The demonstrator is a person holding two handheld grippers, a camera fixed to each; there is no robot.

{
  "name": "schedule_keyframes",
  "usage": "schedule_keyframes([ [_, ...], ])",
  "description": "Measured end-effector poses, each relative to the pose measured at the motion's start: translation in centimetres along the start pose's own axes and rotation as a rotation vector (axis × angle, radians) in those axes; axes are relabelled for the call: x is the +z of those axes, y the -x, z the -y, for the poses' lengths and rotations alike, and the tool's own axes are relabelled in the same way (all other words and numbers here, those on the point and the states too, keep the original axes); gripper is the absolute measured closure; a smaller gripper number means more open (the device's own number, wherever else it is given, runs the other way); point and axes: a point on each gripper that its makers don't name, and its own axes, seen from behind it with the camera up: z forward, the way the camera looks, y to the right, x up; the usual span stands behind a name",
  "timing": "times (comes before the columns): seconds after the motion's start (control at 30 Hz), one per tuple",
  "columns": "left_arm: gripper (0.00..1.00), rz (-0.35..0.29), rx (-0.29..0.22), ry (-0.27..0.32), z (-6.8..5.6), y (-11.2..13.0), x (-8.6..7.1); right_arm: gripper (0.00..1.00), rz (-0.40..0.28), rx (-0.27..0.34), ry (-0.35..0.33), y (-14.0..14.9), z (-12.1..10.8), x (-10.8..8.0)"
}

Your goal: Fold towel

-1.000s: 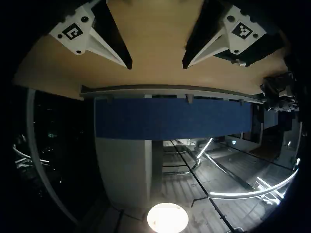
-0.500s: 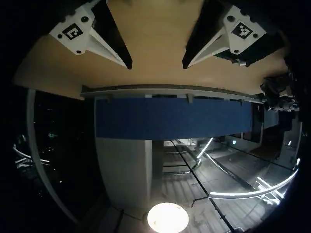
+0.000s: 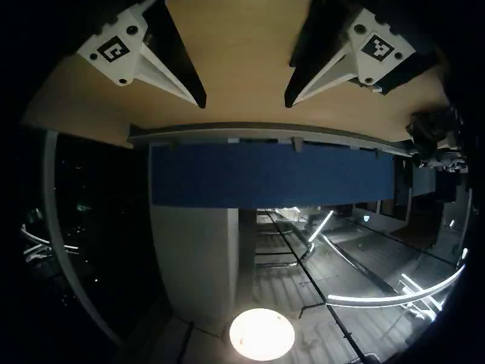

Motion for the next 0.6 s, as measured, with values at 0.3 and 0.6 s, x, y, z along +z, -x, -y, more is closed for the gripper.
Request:
schedule_keyframes([
  [0.3,0.03,0.023,-0.002,0.057,-1.5,-7.8,-1.5,0.0,0.016,-0.015,-0.016,-8.1,0.8,-0.5],
  [0.6,0.03,0.047,0.007,0.093,-2.6,-15.2,-3.1,0.0,0.021,-0.029,-0.01,-15.4,0.6,-1.1],
])
